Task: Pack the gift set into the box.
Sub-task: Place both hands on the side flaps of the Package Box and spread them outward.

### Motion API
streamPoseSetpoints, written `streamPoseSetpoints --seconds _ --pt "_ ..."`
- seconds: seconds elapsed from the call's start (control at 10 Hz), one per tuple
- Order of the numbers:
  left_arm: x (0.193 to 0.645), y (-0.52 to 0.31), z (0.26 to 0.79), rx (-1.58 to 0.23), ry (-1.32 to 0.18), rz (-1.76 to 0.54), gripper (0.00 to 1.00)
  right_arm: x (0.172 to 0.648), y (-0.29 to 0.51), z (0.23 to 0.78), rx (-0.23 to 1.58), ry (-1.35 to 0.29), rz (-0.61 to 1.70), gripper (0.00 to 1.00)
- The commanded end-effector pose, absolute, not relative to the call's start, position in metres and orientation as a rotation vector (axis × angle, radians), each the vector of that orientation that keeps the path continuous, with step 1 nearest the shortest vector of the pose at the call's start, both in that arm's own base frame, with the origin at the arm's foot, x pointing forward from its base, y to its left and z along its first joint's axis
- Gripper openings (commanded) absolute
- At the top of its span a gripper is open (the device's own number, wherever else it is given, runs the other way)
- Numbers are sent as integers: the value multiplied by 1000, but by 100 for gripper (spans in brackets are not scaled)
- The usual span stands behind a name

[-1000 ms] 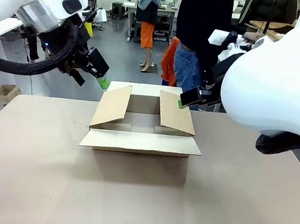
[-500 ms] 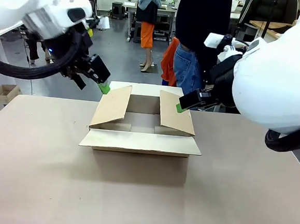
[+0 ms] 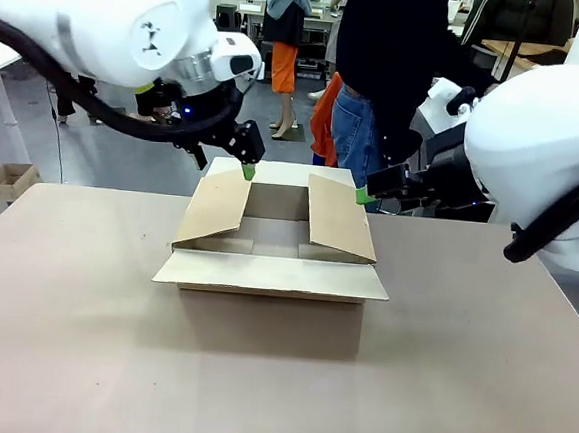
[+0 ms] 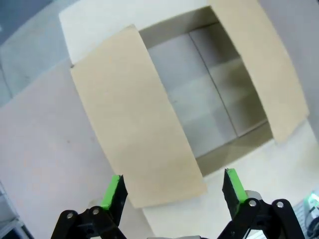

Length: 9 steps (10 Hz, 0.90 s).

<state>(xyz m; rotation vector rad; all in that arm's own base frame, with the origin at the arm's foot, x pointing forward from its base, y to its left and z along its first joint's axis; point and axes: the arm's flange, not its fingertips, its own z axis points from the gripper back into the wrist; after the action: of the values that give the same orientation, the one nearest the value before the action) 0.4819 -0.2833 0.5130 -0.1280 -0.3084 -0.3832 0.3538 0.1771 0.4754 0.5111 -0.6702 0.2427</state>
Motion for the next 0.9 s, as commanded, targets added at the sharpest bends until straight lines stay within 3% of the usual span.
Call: streamPoseSetpoints --seconds 0.0,0.1,0.8 --pt "493 -310 515 -56 -254 -337 100 375 174 450 615 -693 308 100" --pt "495 -319 510 -39 -241 -318 100 354 177 475 511 -670 243 100" --pt "534 -341 443 199 -271 -155 100 354 177 475 511 -670 243 100"
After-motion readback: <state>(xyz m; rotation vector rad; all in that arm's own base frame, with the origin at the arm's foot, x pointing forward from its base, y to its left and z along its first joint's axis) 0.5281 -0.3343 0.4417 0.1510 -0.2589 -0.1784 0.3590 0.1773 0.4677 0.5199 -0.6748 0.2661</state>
